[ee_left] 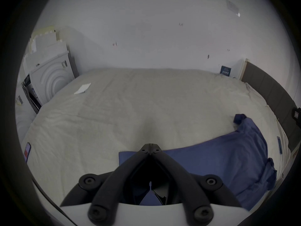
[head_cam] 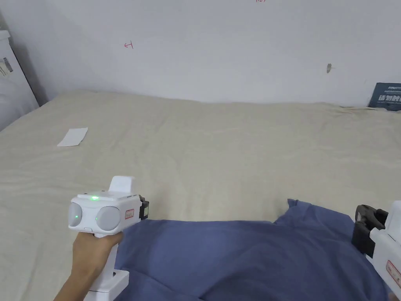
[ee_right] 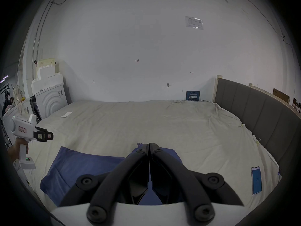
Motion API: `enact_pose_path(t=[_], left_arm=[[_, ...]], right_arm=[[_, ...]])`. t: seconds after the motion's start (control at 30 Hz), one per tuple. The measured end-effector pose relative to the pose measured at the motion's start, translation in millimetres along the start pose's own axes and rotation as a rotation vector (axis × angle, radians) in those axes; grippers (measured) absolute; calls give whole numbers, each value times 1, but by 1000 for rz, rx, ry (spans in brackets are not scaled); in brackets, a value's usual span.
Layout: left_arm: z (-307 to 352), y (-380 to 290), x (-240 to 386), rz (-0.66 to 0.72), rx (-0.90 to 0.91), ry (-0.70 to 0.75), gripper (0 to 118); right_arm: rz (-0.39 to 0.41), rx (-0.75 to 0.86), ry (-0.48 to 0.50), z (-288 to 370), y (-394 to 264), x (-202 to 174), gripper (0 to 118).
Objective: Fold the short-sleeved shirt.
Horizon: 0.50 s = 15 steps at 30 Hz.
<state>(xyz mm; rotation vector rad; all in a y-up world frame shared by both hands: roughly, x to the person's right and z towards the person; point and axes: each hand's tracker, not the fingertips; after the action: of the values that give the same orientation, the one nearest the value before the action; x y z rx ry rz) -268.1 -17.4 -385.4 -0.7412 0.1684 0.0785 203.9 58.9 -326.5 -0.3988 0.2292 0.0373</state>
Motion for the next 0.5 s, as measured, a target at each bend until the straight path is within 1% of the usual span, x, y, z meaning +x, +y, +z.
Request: enact_pose_path(t=[0.07, 0.13, 0.27, 0.3, 0.33, 0.37, 0.4, 0.43, 0.47, 0.5], left_arm=[[-19, 4, -8, 22, -39, -1, 0], [-37, 6, -15, 33, -72, 9, 0], [-70, 10, -33, 92, -144, 22, 0], [-69, 10, -30, 103, -158, 22, 0], [-74, 10, -32, 113, -183, 13, 3], [-78, 10, -33, 112, -190, 24, 13], [-83, 10, -33, 112, -214, 29, 29], [-82, 10, -30, 112, -240, 33, 50], [-85, 8, -29, 107, -265, 29, 78], [-89, 6, -28, 105, -287, 21, 94]], right_arm=[[-1, -9, -2, 1, 0, -1, 0], [-7, -19, -4, -28, 2, 3, 0], [-11, -39, -12, -40, 3, 0, 0], [-12, -45, -12, -42, 3, 0, 0], [-14, -51, -10, -45, 2, 0, 0], [-15, -57, -8, -48, 1, -1, 0], [-15, -62, -7, -50, 0, -2, 0], [-14, -69, -7, -51, -1, -2, 0], [-13, -74, -9, -53, -3, -3, 0], [-12, -79, -10, -56, -4, 0, 0]])
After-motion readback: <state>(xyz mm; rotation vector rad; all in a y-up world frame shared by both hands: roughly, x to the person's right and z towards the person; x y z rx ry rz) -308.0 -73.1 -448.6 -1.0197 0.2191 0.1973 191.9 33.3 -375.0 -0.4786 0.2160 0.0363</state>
